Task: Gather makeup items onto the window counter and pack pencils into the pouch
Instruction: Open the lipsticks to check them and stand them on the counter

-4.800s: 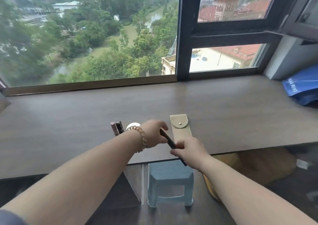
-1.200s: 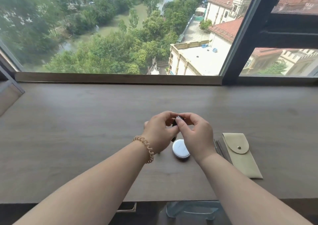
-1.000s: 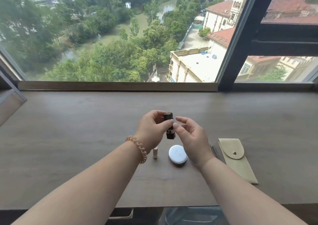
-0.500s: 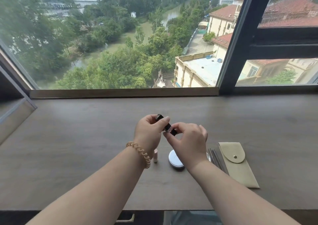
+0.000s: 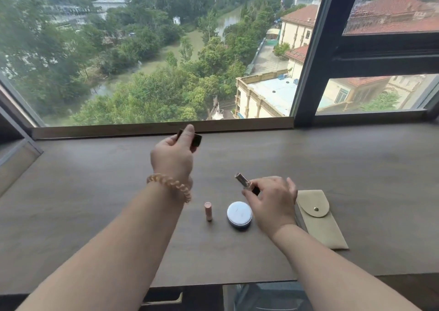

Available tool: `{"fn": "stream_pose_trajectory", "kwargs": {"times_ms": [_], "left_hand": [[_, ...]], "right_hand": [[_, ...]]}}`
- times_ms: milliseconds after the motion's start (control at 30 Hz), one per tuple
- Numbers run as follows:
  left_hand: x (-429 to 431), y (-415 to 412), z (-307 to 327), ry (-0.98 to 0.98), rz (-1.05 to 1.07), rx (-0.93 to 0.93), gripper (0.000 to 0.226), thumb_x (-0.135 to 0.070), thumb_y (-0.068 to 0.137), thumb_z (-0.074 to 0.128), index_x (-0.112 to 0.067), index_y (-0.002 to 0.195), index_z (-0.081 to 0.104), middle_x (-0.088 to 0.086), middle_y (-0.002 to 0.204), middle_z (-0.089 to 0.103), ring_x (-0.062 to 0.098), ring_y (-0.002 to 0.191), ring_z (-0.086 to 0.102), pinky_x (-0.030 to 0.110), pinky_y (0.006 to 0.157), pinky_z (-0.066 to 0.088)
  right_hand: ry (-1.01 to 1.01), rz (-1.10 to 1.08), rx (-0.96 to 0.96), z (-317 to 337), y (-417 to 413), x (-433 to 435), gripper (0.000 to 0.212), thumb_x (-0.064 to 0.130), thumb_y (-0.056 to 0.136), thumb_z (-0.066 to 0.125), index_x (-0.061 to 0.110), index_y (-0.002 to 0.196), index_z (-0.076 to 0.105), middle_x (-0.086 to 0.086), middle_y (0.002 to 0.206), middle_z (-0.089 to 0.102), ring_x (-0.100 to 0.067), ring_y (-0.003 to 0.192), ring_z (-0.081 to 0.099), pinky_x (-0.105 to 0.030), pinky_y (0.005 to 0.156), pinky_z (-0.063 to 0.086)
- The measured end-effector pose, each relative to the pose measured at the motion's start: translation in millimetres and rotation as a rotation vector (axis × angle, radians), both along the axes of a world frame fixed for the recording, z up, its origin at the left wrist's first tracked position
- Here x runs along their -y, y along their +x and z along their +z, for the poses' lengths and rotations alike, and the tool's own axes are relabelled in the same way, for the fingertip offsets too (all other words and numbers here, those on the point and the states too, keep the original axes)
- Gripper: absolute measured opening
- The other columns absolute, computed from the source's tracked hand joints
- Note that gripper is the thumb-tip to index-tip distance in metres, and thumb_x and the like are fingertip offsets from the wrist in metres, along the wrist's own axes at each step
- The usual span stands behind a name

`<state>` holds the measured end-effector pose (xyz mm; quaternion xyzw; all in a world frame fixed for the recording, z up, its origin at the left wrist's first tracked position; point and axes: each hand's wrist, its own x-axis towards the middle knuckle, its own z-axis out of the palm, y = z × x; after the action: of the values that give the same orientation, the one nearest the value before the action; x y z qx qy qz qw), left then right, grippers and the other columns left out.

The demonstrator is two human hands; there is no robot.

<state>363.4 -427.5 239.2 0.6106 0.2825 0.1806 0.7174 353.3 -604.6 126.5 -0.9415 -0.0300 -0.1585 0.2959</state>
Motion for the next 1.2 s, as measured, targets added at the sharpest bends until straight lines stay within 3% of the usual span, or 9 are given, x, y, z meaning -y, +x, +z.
{"fn": "stream_pose_trajectory", "kwargs": {"times_ms": [100,233,367,500,600,700,900,1067,1200], "left_hand": [[-65.1,16.2,50.7,-0.061,0.119,0.113,0.030,-0.043,0.078,0.072,-0.020,0.092,0.057,-0.007,0.082,0.066,0.003,0.063,0.058,0.016,0.048,0.039],[-68.5,21.6,36.5,-0.146,-0.068,0.135,0.017,-0.017,0.081,0.071,-0.023,0.082,0.056,-0.005,0.082,0.066,0.005,0.067,0.058,0.017,0.052,0.036],[-35.1,9.2,-18.4,-0.312,-0.263,0.027,0.022,0.009,0.083,0.059,-0.012,0.088,0.054,0.009,0.083,0.065,0.016,0.069,0.065,0.018,0.053,0.052],[-8.1,-13.5,-63.6,-0.348,-0.413,-0.114,0.023,0.012,0.085,0.053,-0.005,0.100,0.059,0.010,0.086,0.065,0.018,0.075,0.065,0.022,0.063,0.054],[5.0,-27.7,-83.9,-0.297,-0.492,-0.145,0.018,0.002,0.087,0.058,-0.009,0.100,0.062,0.005,0.082,0.069,0.019,0.079,0.062,0.027,0.066,0.039],[18.2,-35.2,-91.6,-0.276,-0.510,-0.124,0.018,0.002,0.089,0.055,-0.012,0.100,0.054,0.009,0.099,0.072,0.022,0.087,0.060,0.028,0.064,0.033],[27.8,-32.2,-96.0,-0.223,-0.389,-0.119,0.027,-0.004,0.080,0.061,-0.013,0.104,0.052,0.005,0.081,0.053,0.019,0.078,0.052,0.027,0.064,0.038],[25.7,-29.3,-90.9,-0.164,-0.432,-0.055,0.020,-0.008,0.076,0.076,-0.008,0.092,0.065,0.010,0.082,0.065,0.007,0.063,0.062,0.019,0.054,0.042],[21.2,-26.7,-92.3,-0.153,-0.432,-0.032,0.014,-0.005,0.077,0.073,-0.004,0.089,0.065,0.005,0.074,0.063,0.003,0.054,0.059,0.018,0.053,0.043]], "right_hand": [[-0.034,-0.076,-0.122,-37.5,-16.4,43.4,0.010,0.041,0.071,0.073,0.035,0.079,0.070,0.011,0.080,0.065,-0.019,0.104,0.058,-0.038,0.097,0.023],[0.106,-0.011,-0.145,-31.7,-13.5,30.8,0.014,0.040,0.072,0.077,0.040,0.084,0.070,0.015,0.086,0.060,-0.014,0.102,0.047,-0.030,0.081,0.021],[0.275,0.079,-0.162,-13.0,-2.8,4.6,0.017,0.038,0.074,0.076,0.048,0.078,0.063,0.014,0.084,0.062,-0.010,0.100,0.044,-0.033,0.089,0.027],[0.387,0.140,-0.204,-15.5,-1.7,0.7,0.023,0.034,0.074,0.075,0.051,0.077,0.060,0.019,0.087,0.064,-0.007,0.103,0.044,-0.039,0.095,0.034],[0.505,0.184,-0.246,-14.1,-5.9,-3.7,0.021,0.027,0.077,0.075,0.045,0.082,0.064,0.018,0.092,0.063,-0.002,0.105,0.046,-0.023,0.089,0.037],[0.741,0.297,-0.325,-5.5,-9.9,-10.4,0.019,0.014,0.085,0.067,0.033,0.082,0.068,0.017,0.080,0.068,0.013,0.084,0.055,-0.006,0.073,0.038],[0.795,0.330,-0.384,-11.0,-6.7,-20.4,0.015,0.017,0.089,0.062,0.030,0.087,0.067,0.025,0.076,0.066,0.004,0.081,0.059,-0.019,0.080,0.041],[0.705,0.449,-0.363,-9.5,-6.9,-27.2,0.018,0.041,0.088,0.059,0.033,0.098,0.072,0.008,0.094,0.071,-0.013,0.100,0.060,-0.029,0.090,0.046],[0.762,0.529,-0.409,-3.4,-9.0,-28.5,0.025,0.040,0.092,0.052,0.023,0.079,0.065,0.004,0.071,0.052,-0.011,0.074,0.048,-0.028,0.072,0.038]]}}
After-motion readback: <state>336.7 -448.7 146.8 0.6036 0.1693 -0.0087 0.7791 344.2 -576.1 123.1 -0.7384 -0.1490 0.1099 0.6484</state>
